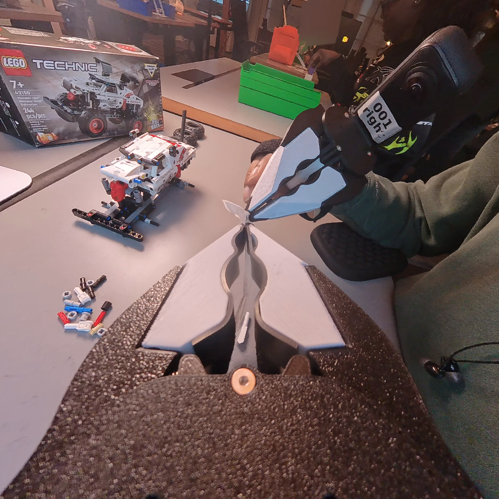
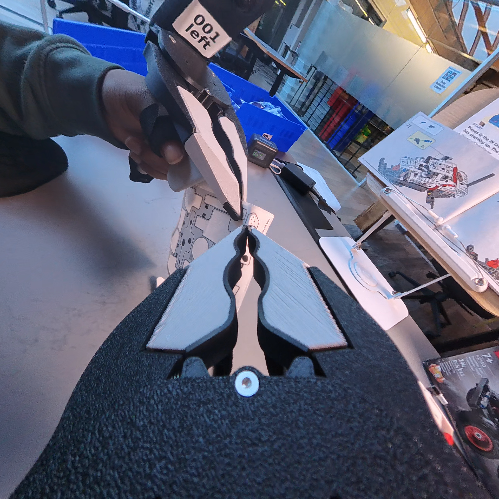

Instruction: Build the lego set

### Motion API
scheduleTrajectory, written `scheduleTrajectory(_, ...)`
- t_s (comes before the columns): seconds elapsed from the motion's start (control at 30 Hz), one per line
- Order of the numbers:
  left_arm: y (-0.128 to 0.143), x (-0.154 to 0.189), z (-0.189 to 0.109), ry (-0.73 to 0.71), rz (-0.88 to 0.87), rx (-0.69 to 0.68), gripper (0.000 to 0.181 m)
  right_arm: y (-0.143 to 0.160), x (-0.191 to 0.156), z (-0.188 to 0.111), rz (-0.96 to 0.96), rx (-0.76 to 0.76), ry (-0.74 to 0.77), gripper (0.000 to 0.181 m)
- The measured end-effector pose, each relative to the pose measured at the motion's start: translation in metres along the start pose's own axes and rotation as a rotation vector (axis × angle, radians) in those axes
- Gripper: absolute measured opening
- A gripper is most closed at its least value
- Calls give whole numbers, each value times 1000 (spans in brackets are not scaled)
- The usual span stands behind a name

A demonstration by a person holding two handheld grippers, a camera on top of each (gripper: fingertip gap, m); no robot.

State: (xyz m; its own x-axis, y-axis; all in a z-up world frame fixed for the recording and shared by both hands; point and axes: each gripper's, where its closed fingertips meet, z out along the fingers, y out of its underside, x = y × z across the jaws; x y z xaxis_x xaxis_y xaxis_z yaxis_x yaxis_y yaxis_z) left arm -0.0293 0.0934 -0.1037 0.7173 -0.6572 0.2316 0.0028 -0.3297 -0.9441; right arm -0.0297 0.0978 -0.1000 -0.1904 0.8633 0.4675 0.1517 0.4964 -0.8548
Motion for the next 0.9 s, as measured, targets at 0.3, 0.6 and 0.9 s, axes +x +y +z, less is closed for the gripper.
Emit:
scheduleTrajectory(0.3,-4,-9,-5,-26,-49,28,0,-6,8,-4,176,78,-41,0)
scheduleTrajectory(0.6,-19,-24,-18,7,-247,160,0,-28,35,-25,361,236,-17,0)
scheduleTrajectory(0.9,-76,-121,-55,-81,-532,464,0,-27,62,-55,410,283,94,0)
